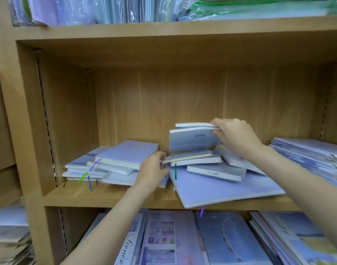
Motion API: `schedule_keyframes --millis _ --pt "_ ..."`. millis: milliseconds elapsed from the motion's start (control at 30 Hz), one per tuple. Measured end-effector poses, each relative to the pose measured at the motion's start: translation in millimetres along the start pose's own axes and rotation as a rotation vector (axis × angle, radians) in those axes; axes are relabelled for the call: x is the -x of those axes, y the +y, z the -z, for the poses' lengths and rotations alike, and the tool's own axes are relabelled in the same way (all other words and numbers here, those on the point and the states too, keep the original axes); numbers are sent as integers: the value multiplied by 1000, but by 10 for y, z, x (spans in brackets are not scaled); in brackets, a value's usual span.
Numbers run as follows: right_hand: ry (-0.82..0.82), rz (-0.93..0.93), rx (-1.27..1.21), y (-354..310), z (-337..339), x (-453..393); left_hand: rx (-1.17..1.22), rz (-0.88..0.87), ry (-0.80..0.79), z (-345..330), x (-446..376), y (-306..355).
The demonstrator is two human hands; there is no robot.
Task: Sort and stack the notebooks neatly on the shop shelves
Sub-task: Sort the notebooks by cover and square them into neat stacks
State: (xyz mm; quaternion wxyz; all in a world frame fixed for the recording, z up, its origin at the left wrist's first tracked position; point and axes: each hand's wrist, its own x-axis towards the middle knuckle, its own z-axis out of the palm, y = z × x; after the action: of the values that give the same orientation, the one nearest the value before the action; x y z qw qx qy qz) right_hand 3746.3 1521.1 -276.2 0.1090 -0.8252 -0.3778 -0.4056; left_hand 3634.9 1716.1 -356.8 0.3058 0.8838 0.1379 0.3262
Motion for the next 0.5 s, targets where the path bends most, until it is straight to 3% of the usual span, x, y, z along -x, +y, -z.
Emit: schedule_keyframes --millis 133,200,300,367,433,500 --pt "392 162 -16 219 175 11 -149 9 39 -114 -82 44" --pt "418 163 -1 344 217 28 -184 25 93 -111 -111 92" --pt "296 205 1 505 131 110 -184 -75 145 -43 -125 130" --pt "102 190 35 576 -12 221 -201 -146 172 22 -70 178" --pt "-98 27 -27 572 -110 378 -250 -210 252 132 -41 239" --pt "-180 -86 -30 571 -184 461 -265 -243 357 306 -149 268"
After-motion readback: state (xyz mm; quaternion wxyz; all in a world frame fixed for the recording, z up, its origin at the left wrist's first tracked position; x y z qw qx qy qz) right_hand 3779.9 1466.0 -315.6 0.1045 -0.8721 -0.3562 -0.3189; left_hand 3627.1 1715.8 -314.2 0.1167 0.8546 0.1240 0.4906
